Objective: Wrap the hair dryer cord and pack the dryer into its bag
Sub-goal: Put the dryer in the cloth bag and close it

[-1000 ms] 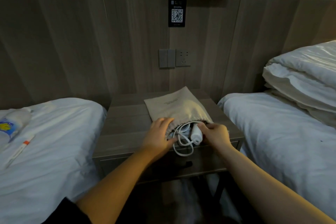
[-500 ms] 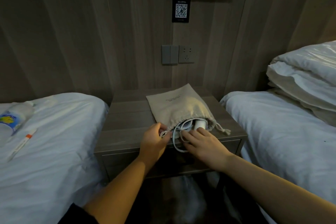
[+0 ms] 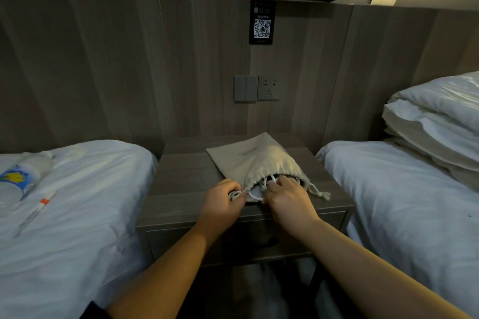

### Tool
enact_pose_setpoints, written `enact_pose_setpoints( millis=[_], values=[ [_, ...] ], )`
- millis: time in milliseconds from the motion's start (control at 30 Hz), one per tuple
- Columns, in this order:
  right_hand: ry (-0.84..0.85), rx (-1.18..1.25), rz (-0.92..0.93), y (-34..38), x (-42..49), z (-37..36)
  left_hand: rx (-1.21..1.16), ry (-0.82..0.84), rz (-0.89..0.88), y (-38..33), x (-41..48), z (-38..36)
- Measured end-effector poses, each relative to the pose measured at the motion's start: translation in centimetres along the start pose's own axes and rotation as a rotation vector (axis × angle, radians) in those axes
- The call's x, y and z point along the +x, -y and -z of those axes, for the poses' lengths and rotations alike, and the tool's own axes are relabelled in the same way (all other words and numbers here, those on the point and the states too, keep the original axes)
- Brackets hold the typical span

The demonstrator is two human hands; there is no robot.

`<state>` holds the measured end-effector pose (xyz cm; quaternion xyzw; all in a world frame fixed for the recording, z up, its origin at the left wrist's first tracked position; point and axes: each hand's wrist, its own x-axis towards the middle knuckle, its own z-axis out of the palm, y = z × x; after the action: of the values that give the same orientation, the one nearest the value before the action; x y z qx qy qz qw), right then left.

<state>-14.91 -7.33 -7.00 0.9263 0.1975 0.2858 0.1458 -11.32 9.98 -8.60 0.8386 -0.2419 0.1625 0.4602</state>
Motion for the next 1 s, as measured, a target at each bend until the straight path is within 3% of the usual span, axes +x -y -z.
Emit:
enact_pose_setpoints(
  millis=[167,300,367,400,467,533,633,833,1000],
  values=[
    [0.06,0.032,-0.117,1.8,1.6,-0.6,0.036,0.037,0.053,0.6,0.0,0.6],
    [-0.121,0.202,0.042,1.0,-0.5,-0.8,0.104,-0.051,0.139,1.5,-0.3,0.4],
    [-0.193,0.245,0.004,-0.6,-2.0,-0.6,0.122,-0.058,0.219,1.6,-0.3,0.5],
    [-0.2,0.271,-0.099,-1.6,-2.6,-0.5,0.131,-0.056,0.256,1.7,-0.4,0.6],
    [-0.117,0.334,-0.421,-3.9,-3.1,-1.1,0.128,-0.044,0.291,1.6,-0.6,0.8],
    [0.111,0.421,-0.655,-5.8,-2.9,-1.7,0.177,-0.003,0.346,1.2,-0.5,0.7],
    [0.316,0.579,-0.71,-6.3,-2.1,-2.3,0.33,0.068,0.388,0.6,-0.2,0.5],
    [0.162,0.713,-0.869,-6.4,-0.3,-0.6,0.179,-0.046,0.336,-0.8,1.8,2.0],
    [-0.006,0.797,-0.892,-8.8,3.3,3.6,0.074,-0.181,0.219,-3.0,6.6,4.8]
  ],
)
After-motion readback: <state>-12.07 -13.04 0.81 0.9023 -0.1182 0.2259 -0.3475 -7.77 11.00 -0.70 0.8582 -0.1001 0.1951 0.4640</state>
